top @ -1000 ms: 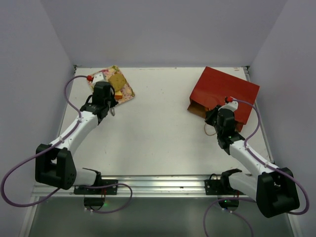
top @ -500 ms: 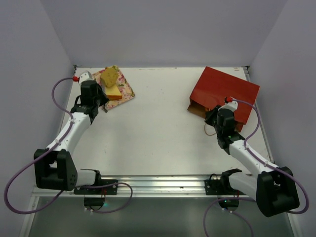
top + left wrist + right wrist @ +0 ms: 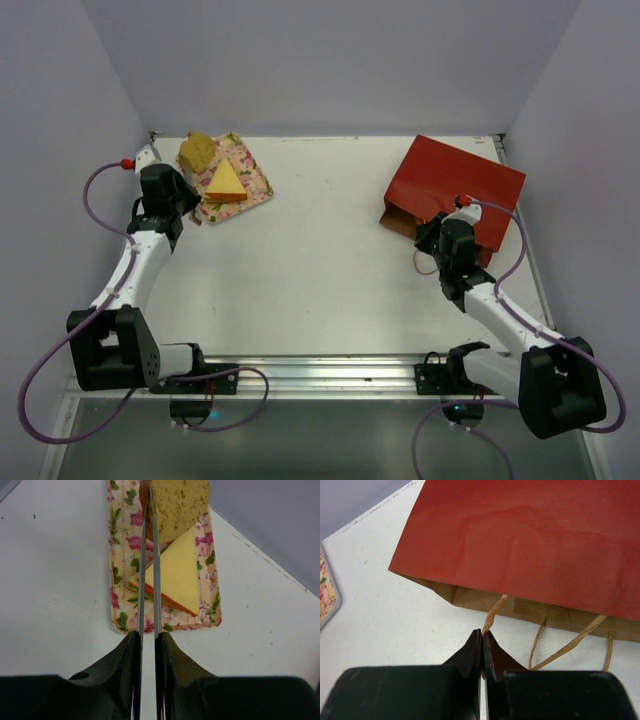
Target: Take the fake bread out of the paper bag
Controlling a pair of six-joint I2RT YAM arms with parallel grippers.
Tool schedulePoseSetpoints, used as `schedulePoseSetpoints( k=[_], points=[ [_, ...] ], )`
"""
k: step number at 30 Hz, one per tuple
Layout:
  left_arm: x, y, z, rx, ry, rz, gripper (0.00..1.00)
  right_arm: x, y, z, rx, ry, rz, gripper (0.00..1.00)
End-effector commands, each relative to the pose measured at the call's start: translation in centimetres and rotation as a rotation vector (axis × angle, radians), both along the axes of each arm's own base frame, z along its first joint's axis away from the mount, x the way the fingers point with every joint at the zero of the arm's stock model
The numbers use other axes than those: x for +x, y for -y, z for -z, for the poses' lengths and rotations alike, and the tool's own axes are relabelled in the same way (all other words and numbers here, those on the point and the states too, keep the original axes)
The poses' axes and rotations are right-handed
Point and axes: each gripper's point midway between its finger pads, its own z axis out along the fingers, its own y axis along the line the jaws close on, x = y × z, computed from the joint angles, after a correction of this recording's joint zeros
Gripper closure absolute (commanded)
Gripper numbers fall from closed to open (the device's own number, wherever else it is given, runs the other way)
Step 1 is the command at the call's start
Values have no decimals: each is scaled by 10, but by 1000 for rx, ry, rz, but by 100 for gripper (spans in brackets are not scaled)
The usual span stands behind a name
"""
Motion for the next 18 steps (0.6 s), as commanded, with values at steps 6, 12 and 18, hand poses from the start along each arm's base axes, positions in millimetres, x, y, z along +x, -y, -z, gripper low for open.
schedulePoseSetpoints(
  k=[6, 12, 18],
  points=[
    [15, -5, 13, -41, 32, 19, 99, 10, -3, -20, 16, 51, 2, 100],
    [25, -3, 26, -55, 24, 36, 92, 11, -2, -19, 13, 48, 5, 100],
    [28, -3, 30, -69, 19, 45, 83, 10, -2, -23, 15, 63, 6, 100]
  ],
)
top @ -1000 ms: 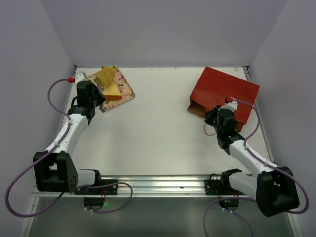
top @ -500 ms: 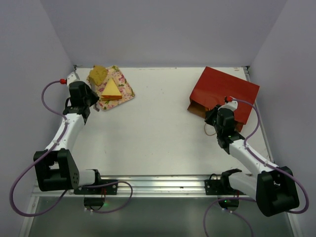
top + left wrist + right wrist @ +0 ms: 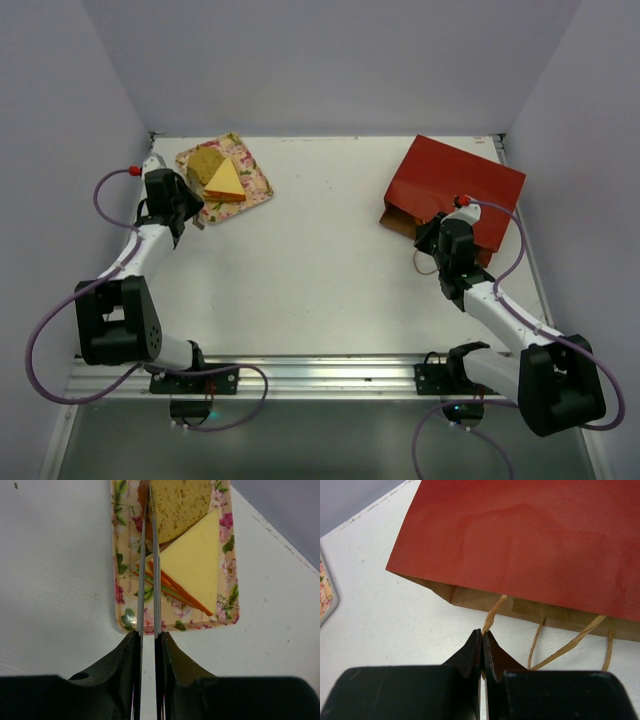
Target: Take the fake bread out of the paper bag
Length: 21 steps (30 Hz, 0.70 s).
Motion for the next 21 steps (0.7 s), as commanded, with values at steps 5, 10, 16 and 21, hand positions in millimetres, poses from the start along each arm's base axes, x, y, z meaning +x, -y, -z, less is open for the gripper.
schedulePoseSetpoints(
  k=[5, 10, 16, 21],
  points=[
    [13, -2, -24, 0, 93, 14, 75, 10, -3, -23, 21, 65, 3, 100],
    [9, -5, -26, 8, 93, 8, 65, 10, -4, -25, 24, 69, -1, 100],
    [8, -5, -25, 7, 89, 14, 60, 9, -3, -26, 25, 72, -1, 100],
    [4, -6, -30, 8, 100, 12, 60, 9, -4, -26, 25, 72, -3, 100]
  ],
)
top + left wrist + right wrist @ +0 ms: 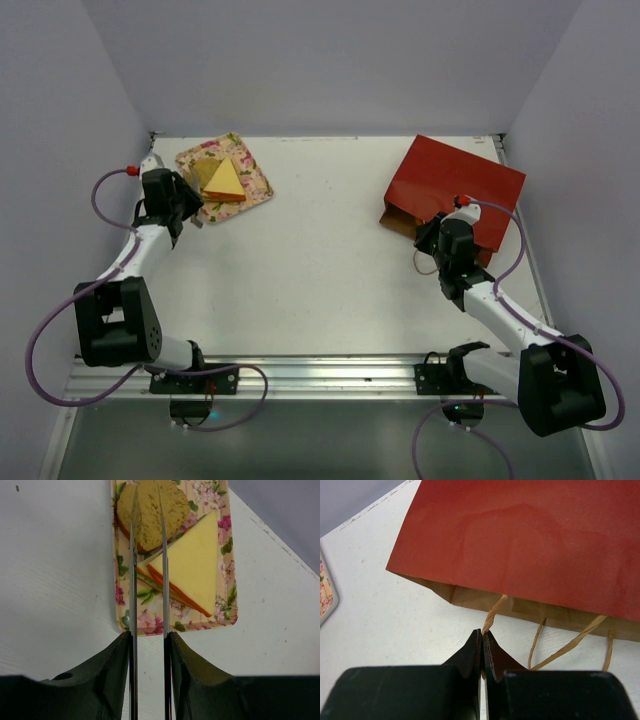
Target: Take the fake bread out of the paper bag
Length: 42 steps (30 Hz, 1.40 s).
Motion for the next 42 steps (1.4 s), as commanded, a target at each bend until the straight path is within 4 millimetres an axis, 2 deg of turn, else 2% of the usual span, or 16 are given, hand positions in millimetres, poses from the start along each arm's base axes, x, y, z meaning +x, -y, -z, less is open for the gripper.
schedulePoseSetpoints(
  k=[1, 3, 8, 13, 17, 22, 35, 42],
  points=[
    [3, -3, -30, 16, 97, 12, 60, 9, -4, -25, 26, 70, -2, 100],
    [1, -3, -39, 18, 119, 13, 60, 9, -4, -25, 26, 70, -3, 100],
    [-8, 24, -57, -49, 192, 137, 60, 10, -4, -25, 27, 70, -5, 100],
    [-22, 52, -60, -128, 245, 262, 59, 10, -6, -27, 29, 75, -16, 100],
    [-34, 64, -58, -171, 258, 307, 59, 9, -8, -27, 31, 76, -25, 99],
    [-45, 80, -66, -230, 302, 371, 59, 10, -8, -26, 31, 71, -26, 100],
    [-65, 105, -52, -270, 289, 477, 59, 6, -1, -23, 28, 90, 7, 100],
    [-68, 129, -49, -268, 286, 528, 59, 6, -2, -18, 21, 53, 5, 100]
  ],
)
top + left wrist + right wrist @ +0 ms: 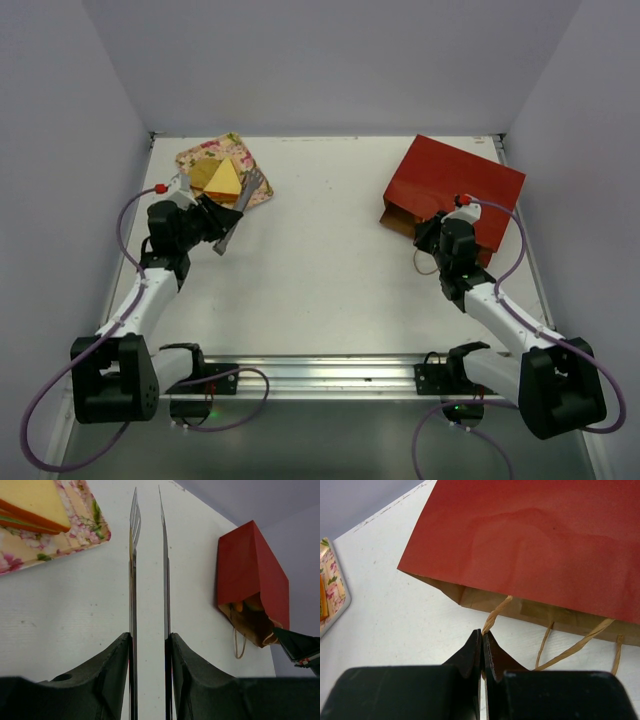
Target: Take the fake bread out of the paper bag
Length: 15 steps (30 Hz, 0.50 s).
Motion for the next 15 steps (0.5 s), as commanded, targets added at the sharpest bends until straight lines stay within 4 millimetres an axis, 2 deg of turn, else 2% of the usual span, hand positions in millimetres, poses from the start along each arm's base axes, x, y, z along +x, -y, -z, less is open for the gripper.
schedulePoseSetpoints(
  k=[1, 2, 3, 6, 11, 14, 15],
  points=[
    [1, 16, -16, -5, 79, 41, 59, 5, 3, -8, 2, 19, 24, 100],
    [3, 18, -17, -2, 81, 38, 59, 4, 2, -7, 1, 15, 21, 100],
    [2, 31, -15, 4, 78, 61, 59, 4, 2, -6, -3, 11, 15, 100],
    [1, 53, -15, 6, 83, 102, 59, 4, -2, -3, -13, 4, -11, 100],
    [2, 83, -4, -5, 61, 152, 60, 6, -8, -4, -16, 9, -53, 100],
    [-2, 112, 0, -4, 58, 200, 60, 3, -6, -7, -20, 25, -51, 100],
    [1, 117, 5, 7, 48, 196, 59, 2, -6, -8, -21, 30, -48, 100]
  ],
)
